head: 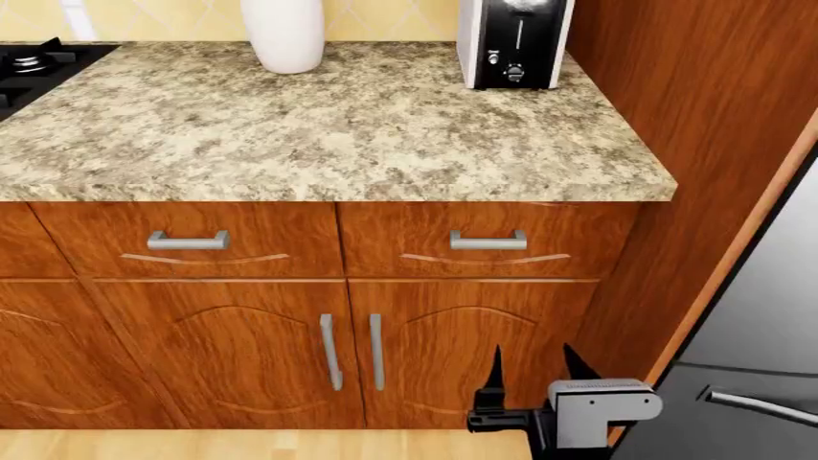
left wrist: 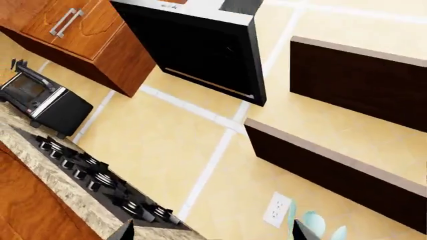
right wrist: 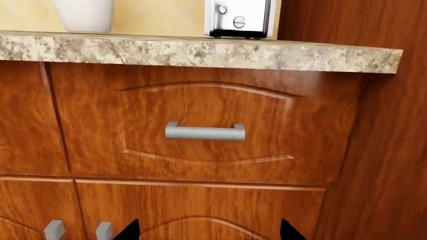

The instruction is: Push down the lever of the toaster to turn it on.

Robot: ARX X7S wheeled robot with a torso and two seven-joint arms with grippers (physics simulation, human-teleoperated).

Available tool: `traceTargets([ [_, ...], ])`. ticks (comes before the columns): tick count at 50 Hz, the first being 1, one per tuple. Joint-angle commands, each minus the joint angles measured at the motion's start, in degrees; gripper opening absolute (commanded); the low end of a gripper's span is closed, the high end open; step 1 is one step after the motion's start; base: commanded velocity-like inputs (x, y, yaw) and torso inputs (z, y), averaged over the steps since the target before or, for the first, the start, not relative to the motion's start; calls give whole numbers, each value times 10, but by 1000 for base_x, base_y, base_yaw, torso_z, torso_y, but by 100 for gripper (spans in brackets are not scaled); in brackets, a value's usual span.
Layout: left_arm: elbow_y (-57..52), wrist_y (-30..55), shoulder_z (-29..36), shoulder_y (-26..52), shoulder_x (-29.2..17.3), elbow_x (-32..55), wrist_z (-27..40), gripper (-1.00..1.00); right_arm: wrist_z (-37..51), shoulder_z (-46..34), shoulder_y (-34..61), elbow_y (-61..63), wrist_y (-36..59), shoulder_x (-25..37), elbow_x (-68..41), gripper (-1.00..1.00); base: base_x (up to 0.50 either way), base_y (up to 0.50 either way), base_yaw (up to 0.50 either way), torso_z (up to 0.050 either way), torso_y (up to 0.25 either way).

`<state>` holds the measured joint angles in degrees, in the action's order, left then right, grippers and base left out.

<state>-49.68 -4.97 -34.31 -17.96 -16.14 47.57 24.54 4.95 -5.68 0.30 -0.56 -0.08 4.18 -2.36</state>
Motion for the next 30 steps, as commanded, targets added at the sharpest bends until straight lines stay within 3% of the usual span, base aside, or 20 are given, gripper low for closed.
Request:
traceTargets([
  [1, -103, -274, -70, -203, -145, 94, 153, 100, 11, -10, 1, 0, 0, 8, -6, 100, 0, 0, 0, 0, 0],
  [5, -100, -294, -43, -208, -169, 64, 178, 100, 18, -9, 0, 26, 22, 9, -13, 100, 0, 0, 0, 0, 0],
  [8, -99, -295, -33, -205, -175, 55, 185, 100, 28, -17, -11, 127, 113, 17, -4, 100, 0, 0, 0, 0, 0],
  [13, -98, -313, -32, -217, -180, 51, 190, 100, 36, -35, 14, 442, 407, 48, 24, 100, 0, 0, 0, 0, 0],
  [16, -97, -321, -33, -223, -181, 50, 190, 100, 27, -88, 147, 605, 659, 62, 73, 100, 0, 0, 0, 0, 0],
  [18, -97, -326, -33, -225, -180, 50, 190, 100, -145, -166, 271, 606, 772, -42, 245, 100, 0, 0, 0, 0, 0],
  [20, -94, -329, -31, -226, -179, 50, 189, 100, -316, -291, 398, 589, 901, -42, 417, 100, 0, 0, 0, 0, 0],
  [27, -93, -334, -28, -228, -178, 47, 187, 100, -918, -241, 697, 364, 901, -42, 1019, 100, 0, 0, 0, 0, 0],
  [28, -93, -334, -28, -227, -178, 47, 187, 100, -949, -231, 720, 350, 901, -42, 1105, 100, 0, 0, 0, 0, 0],
  [30, -93, -336, -28, -229, -178, 48, 187, 100, -949, -216, 755, 328, 901, -42, 1105, 100, 0, 0, 0, 0, 0],
])
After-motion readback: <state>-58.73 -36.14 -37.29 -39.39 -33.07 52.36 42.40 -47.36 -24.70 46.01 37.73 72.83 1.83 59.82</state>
